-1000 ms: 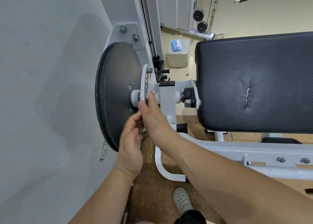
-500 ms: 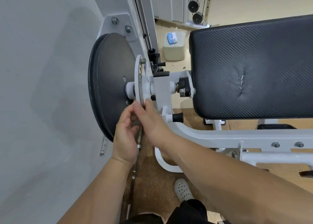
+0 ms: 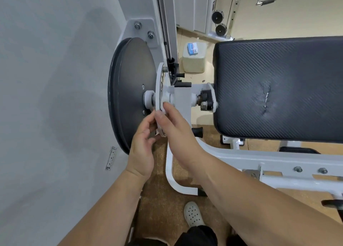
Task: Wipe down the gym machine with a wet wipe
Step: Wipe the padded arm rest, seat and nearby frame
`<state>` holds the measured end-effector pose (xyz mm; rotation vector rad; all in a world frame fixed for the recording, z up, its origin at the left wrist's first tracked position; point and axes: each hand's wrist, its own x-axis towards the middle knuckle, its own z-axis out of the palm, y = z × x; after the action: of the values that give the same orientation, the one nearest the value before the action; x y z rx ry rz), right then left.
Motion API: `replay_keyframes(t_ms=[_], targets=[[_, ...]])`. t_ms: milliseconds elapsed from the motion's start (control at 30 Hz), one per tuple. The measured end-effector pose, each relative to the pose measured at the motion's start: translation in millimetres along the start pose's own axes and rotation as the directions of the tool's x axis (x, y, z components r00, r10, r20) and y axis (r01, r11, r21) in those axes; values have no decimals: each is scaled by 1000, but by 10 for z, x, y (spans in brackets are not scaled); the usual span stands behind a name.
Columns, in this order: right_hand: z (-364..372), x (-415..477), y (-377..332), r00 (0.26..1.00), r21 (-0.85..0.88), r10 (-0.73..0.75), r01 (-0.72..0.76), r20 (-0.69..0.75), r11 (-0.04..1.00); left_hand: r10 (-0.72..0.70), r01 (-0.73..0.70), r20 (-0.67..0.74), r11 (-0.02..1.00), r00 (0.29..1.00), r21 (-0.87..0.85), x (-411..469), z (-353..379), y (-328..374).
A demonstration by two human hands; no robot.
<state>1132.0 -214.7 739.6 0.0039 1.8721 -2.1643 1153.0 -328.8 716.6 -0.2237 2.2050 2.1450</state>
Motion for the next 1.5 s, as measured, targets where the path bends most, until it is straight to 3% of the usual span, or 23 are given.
replay_keyframes(t_ms=[133, 200, 300, 400, 500, 600, 700, 767, 900, 1067, 1200, 1300, 1367, 1500], targets=[[-139, -74, -43, 989, -307, -121, 142, 84, 941, 31, -31, -1, 993, 1000, 113, -33, 68, 81], [-210, 24, -127, 966, -526, -177, 252, 191, 812, 28, -31, 21, 982, 999, 187, -53, 59, 87], [-313, 209, -223, 882, -773, -205, 470, 424, 425, -12, 2, 33, 954, 999, 299, -125, 47, 120], [-401, 359, -323, 817, -828, -150, 561, 557, -19, 4, 11, -26, 832, 1000, 554, -299, 72, 238], [-497, 453, -432, 761, -758, -103, 606, 641, -240, 49, 56, -114, 646, 992, 761, -494, 17, 322], [-564, 489, -472, 737, -720, -65, 631, 673, -289, 175, 46, -162, 529, 971, 848, -616, -80, 360], [-575, 470, -476, 745, -728, -49, 632, 665, -267, 346, -10, -136, 388, 928, 921, -631, -163, 363], [-586, 493, -494, 746, -728, -35, 637, 665, -254, 442, -40, -126, 347, 888, 937, -560, -234, 349], [-643, 613, -559, 728, -701, -13, 655, 686, -281, 485, -38, -160, 373, 860, 927, -230, -356, 269], [-656, 884, -772, 763, -722, 8, 615, 647, -317, 627, -240, -31, 343, 779, 908, 54, -362, -12], [-622, 1143, -971, 827, -796, 75, 557, 557, -235, 696, -315, -13, 342, 718, 885, 146, -413, -326], [-553, 1236, -981, 852, -832, 92, 524, 516, -182, 757, -388, 48, 278, 652, 879, 215, -483, -440], [-504, 1202, -966, 833, -807, 90, 552, 546, -211, 790, -430, 78, 245, 609, 869, 249, -523, -464], [-406, 976, -909, 709, -655, 115, 692, 696, -304, 822, -468, 61, 259, 566, 845, 279, -557, -508]])
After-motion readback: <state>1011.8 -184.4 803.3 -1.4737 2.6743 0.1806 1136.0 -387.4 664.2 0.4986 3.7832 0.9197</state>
